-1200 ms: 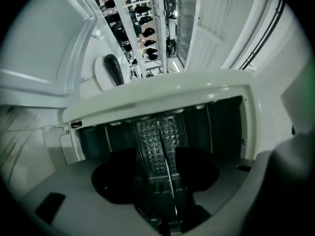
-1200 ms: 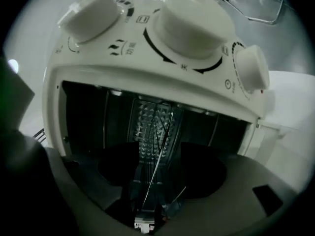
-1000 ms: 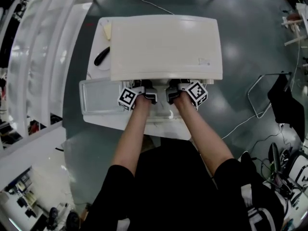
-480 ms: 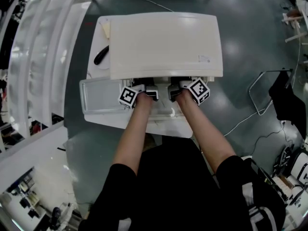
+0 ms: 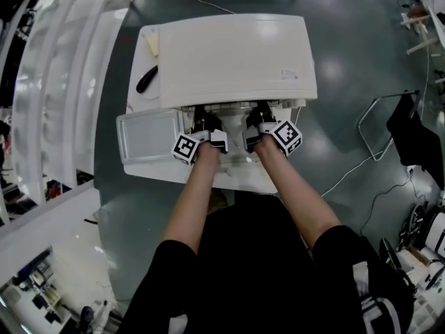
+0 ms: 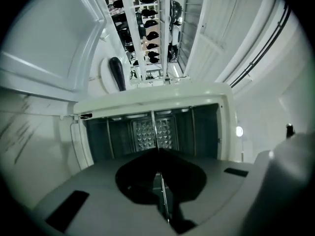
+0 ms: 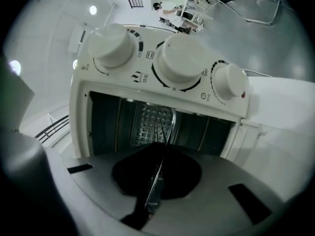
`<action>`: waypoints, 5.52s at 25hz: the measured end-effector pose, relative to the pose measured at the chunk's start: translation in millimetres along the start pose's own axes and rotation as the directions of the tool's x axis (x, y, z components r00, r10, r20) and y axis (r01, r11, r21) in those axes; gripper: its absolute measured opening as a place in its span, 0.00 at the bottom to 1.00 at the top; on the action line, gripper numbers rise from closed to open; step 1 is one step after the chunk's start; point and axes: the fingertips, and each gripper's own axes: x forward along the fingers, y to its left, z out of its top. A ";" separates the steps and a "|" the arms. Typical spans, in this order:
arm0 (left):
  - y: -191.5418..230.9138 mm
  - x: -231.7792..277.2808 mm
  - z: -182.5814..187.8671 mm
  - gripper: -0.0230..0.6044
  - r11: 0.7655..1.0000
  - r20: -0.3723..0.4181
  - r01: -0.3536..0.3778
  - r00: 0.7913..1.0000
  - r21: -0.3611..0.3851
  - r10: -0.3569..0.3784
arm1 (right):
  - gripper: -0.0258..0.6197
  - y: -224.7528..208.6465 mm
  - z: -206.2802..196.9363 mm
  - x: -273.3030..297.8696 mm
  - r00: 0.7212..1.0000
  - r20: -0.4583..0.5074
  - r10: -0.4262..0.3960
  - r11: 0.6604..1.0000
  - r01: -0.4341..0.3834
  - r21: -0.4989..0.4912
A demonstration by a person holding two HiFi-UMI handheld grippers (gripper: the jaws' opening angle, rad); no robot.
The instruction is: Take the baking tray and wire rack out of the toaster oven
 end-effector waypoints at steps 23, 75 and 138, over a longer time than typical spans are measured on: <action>-23.3 -160.1 -18.6 0.07 0.991 -0.155 -0.024 0.988 -0.133 0.003 | 0.08 9.2 -58.7 -168.7 0.995 0.093 -0.030 0.999 0.031 -0.012; 44.4 -292.9 314.0 0.07 0.994 -0.055 -0.090 0.995 -0.066 0.087 | 0.08 37.4 -413.3 -87.3 0.947 -0.317 -0.062 0.992 0.025 -0.120; 125.4 -279.6 328.7 0.45 0.506 -0.145 -0.516 0.587 0.691 0.797 | 0.55 -56.4 -428.6 -69.5 0.524 -0.577 -0.626 0.757 0.587 -0.287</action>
